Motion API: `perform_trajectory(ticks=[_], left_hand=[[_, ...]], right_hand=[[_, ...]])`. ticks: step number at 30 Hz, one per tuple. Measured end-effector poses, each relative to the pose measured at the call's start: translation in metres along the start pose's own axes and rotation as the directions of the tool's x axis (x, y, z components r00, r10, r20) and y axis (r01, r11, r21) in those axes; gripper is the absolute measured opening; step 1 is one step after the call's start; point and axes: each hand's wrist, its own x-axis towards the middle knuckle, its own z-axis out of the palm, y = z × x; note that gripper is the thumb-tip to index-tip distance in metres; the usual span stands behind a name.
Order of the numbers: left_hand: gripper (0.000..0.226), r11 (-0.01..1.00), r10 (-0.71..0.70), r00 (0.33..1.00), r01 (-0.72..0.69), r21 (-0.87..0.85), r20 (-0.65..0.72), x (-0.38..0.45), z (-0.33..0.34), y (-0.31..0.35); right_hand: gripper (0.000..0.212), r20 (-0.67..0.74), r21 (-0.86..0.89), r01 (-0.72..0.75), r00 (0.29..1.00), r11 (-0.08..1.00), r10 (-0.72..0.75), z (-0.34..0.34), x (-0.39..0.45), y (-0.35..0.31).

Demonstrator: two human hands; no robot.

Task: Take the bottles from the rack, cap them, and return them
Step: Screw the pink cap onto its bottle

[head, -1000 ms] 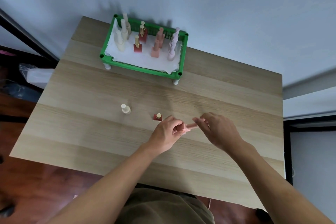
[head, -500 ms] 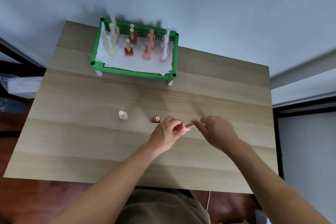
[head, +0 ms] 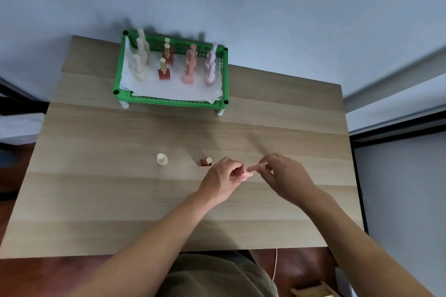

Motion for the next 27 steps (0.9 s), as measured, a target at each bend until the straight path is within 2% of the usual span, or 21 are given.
perform_trajectory(ticks=[3,5,8,12,16,24,27], left_hand=[[0.01,1.0,0.008,1.0,-0.008,-0.003,0.008,-0.001,-0.001,-0.001],[0.011,1.0,0.01,1.0,-0.01,-0.003,0.01,-0.003,-0.003,-0.002],[0.01,1.0,0.027,0.999,-0.027,-0.005,0.018,-0.007,-0.003,-0.003],[0.009,0.999,0.031,0.999,-0.03,-0.02,0.01,-0.009,-0.003,-0.004],[0.009,0.999,0.027,0.999,-0.028,-0.025,-0.022,-0.009,-0.003,-0.001],[0.011,1.0,0.012,0.998,-0.012,0.002,-0.059,-0.006,0.006,0.004],[0.011,1.0,-0.003,0.997,0.003,0.005,-0.072,-0.005,0.011,0.004]], right_hand=[[0.052,0.058,-0.068,-0.101,0.993,0.993,0.105,0.002,-0.001,-0.001],[0.058,0.047,-0.086,-0.131,0.99,0.988,0.135,0.004,-0.002,-0.004],[0.046,-0.037,0.014,-0.09,0.995,0.996,0.091,0.002,-0.007,-0.005],[0.031,0.017,0.026,0.067,0.998,0.997,-0.068,0.002,-0.013,-0.006],[0.022,0.0,0.011,0.024,1.0,1.0,-0.024,0.003,-0.009,-0.007],[0.046,0.045,-0.082,-0.058,0.997,0.995,0.062,0.007,0.002,0.007],[0.044,0.056,-0.026,-0.029,0.998,0.999,0.03,0.004,0.002,0.015]])
